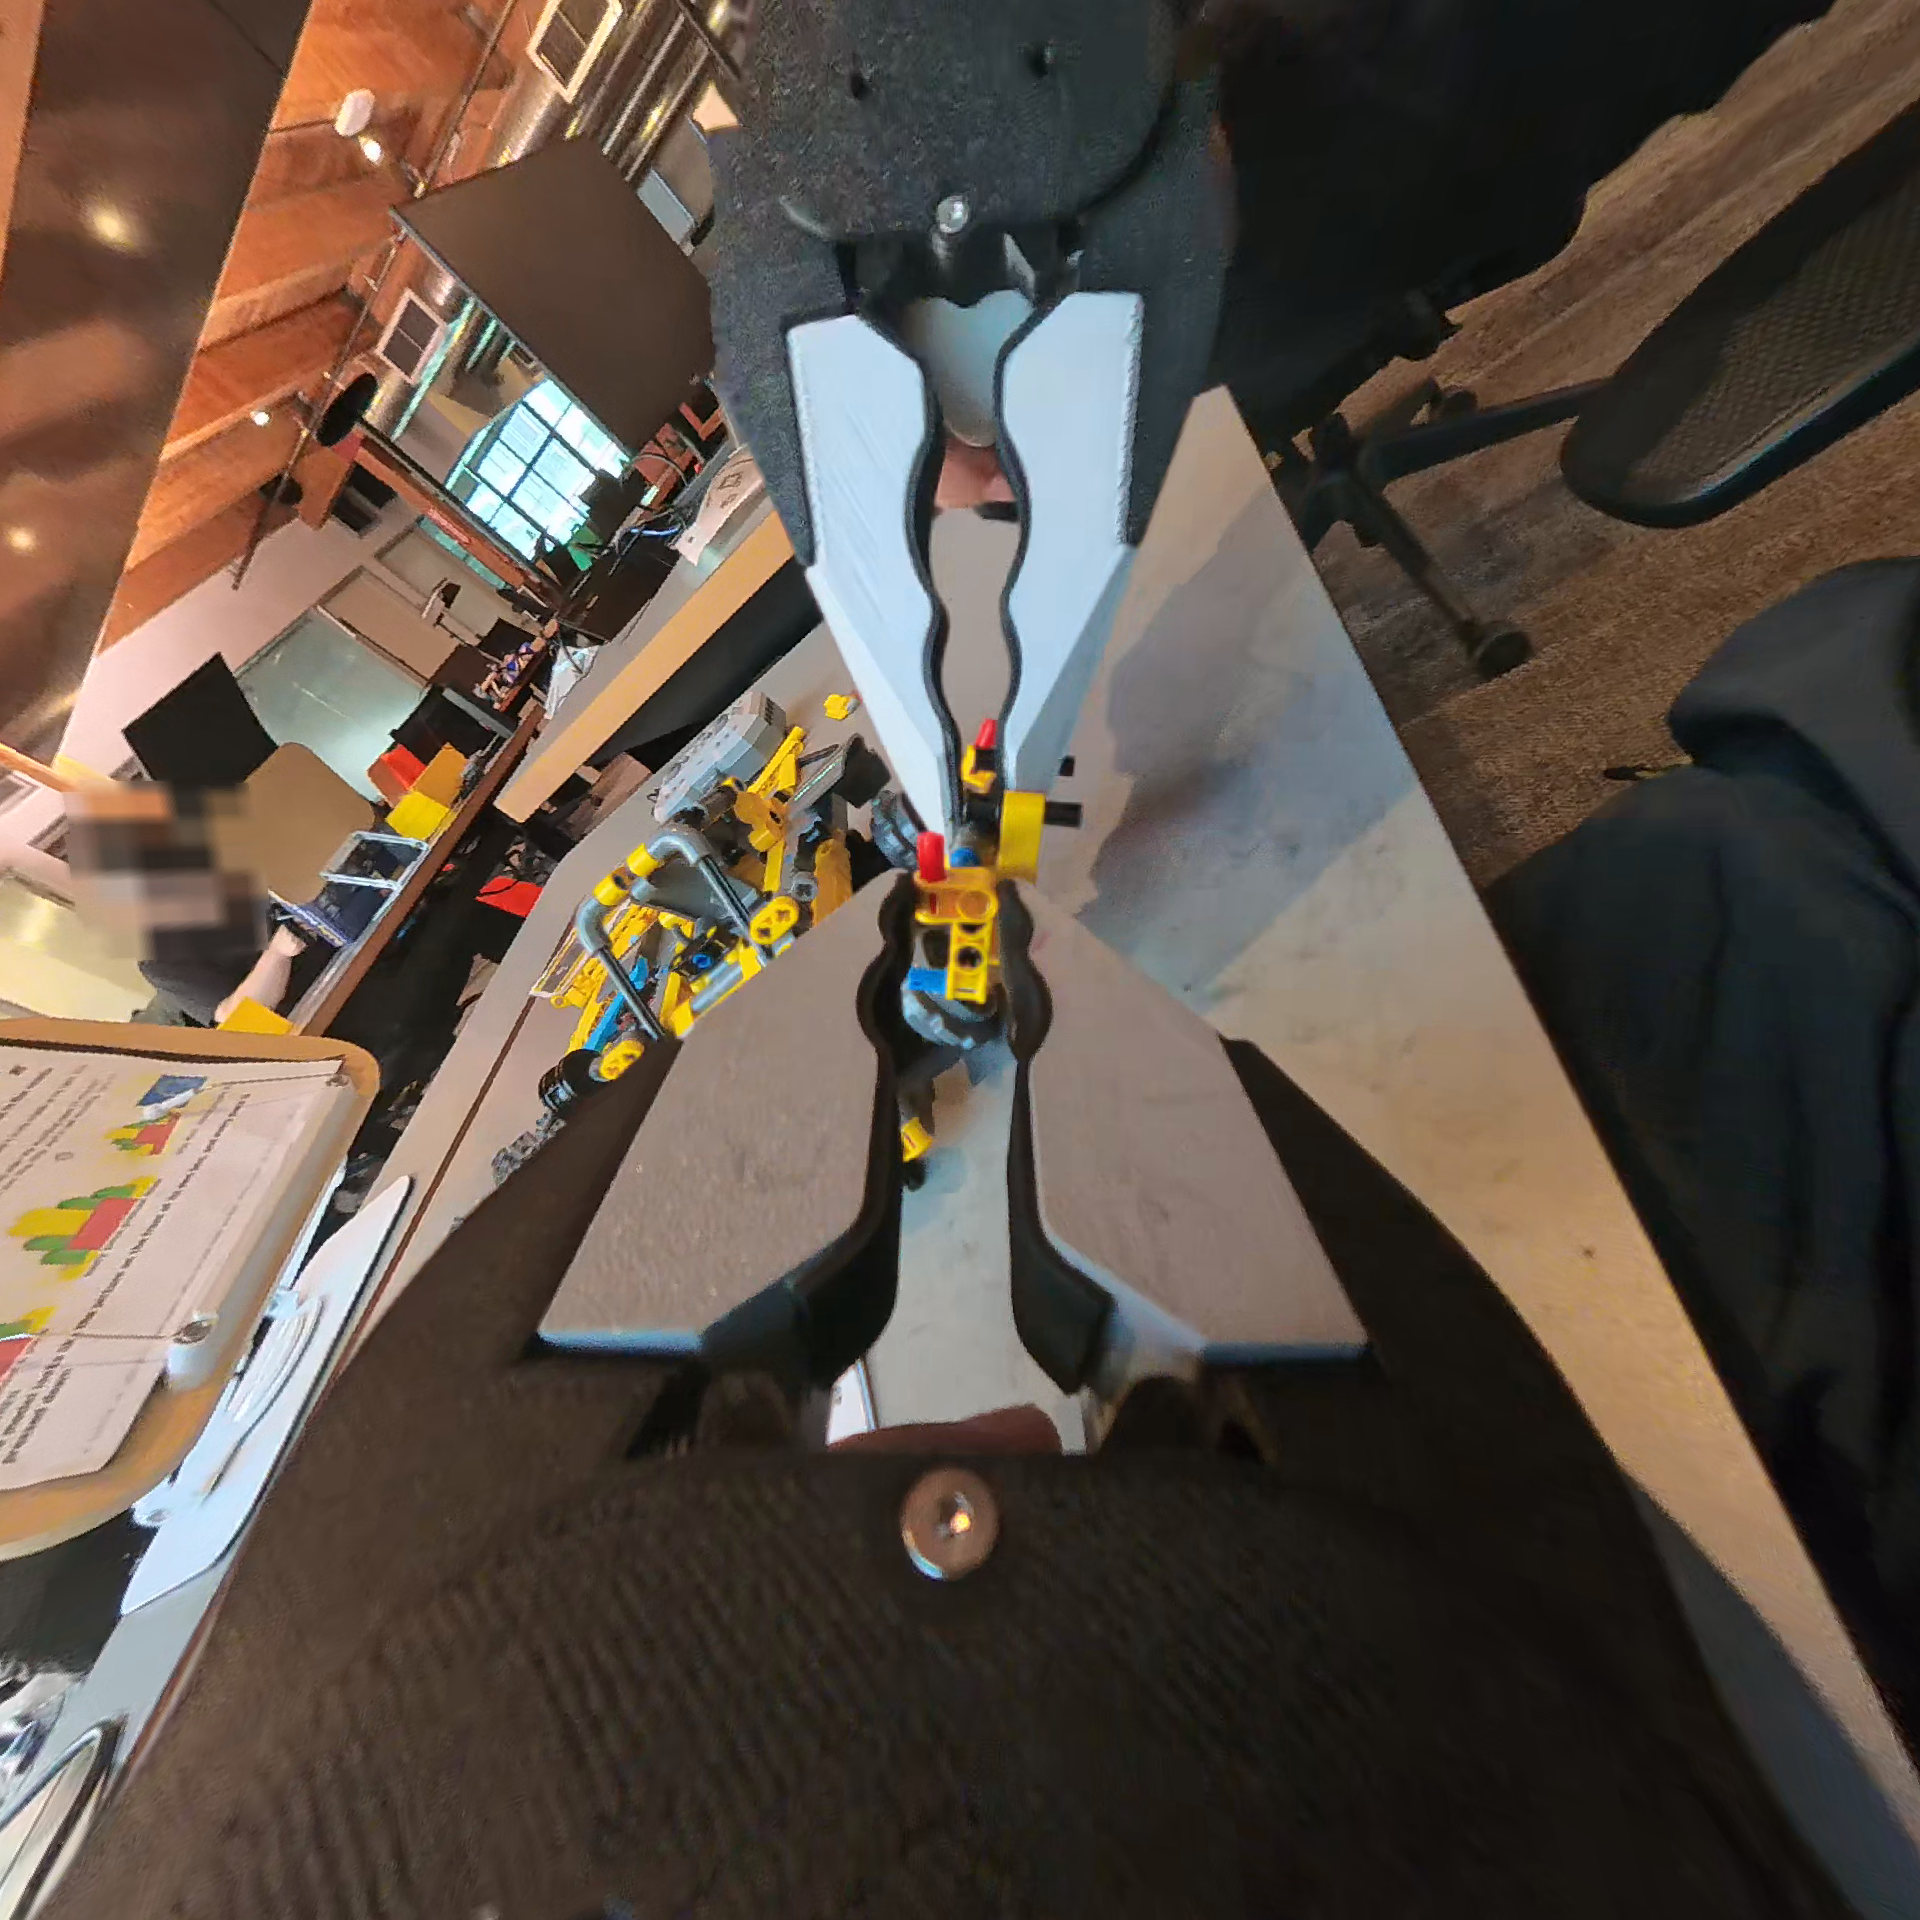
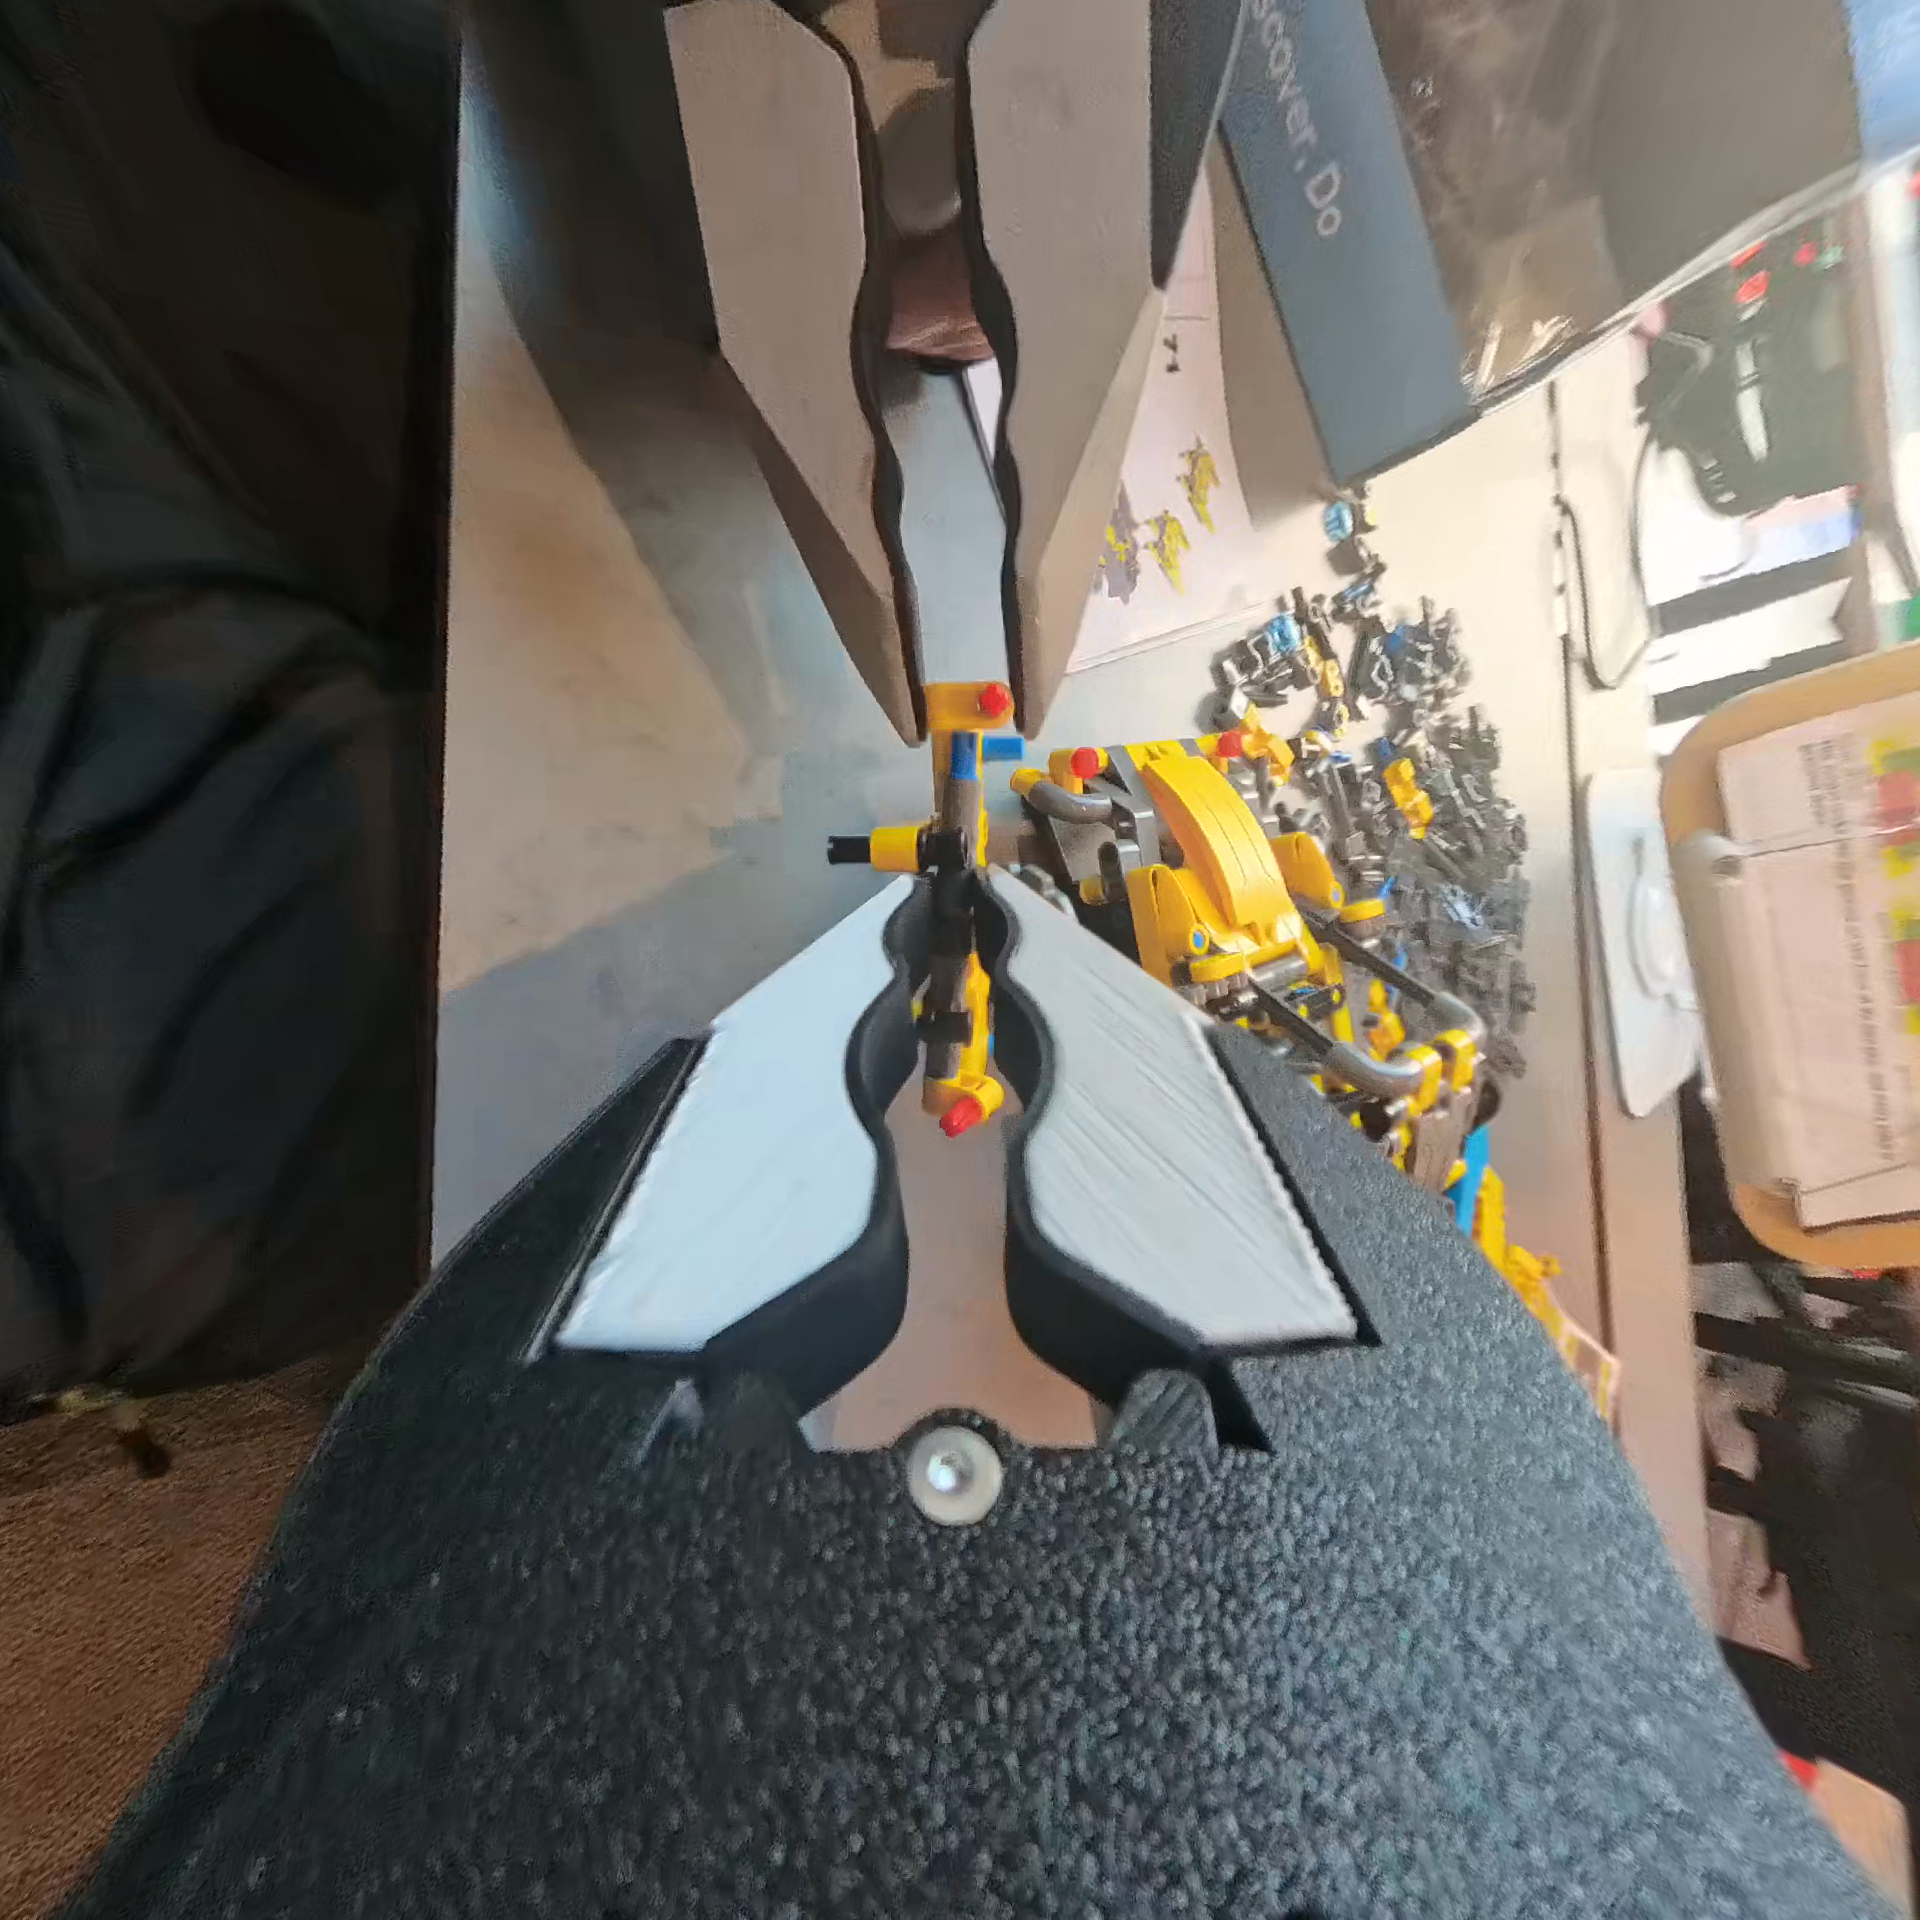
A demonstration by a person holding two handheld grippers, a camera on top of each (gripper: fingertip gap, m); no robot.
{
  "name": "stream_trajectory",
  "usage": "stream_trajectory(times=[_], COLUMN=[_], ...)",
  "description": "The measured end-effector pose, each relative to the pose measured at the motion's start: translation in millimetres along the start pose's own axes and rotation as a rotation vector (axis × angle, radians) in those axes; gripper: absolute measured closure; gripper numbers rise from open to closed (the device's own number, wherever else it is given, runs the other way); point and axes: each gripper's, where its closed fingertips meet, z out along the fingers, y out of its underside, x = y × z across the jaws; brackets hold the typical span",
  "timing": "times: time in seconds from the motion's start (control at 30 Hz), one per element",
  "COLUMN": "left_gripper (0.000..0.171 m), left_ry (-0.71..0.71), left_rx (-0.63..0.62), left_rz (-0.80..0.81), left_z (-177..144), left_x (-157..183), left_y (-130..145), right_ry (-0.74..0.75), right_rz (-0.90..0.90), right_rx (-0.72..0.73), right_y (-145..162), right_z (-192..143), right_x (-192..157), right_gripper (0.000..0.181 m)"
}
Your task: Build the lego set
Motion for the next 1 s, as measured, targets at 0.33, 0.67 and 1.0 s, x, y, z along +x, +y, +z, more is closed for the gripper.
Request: stream_trajectory(times=[0.33,0.67,1.0], left_gripper=[0.160,0.160,0.160], left_ry=[0.029,0.020,0.029], left_rx=[-0.003,0.025,-0.032], left_rz=[-0.029,-0.052,-0.058], left_z=[0.1,-2.3,-2.1], left_x=[1.6,-2.2,1.9], left_y=[0.1,-2.9,2.3], right_ry=[-0.046,-0.037,-0.066], right_rz=[0.002,0.016,0.080], right_rx=[0.020,0.040,0.089], right_y=[0.6,-3.9,-4.6], right_z=[2.7,6.8,10.9], right_x=[0.8,-3.1,-7.9], right_gripper=[0.174,0.174,0.175])
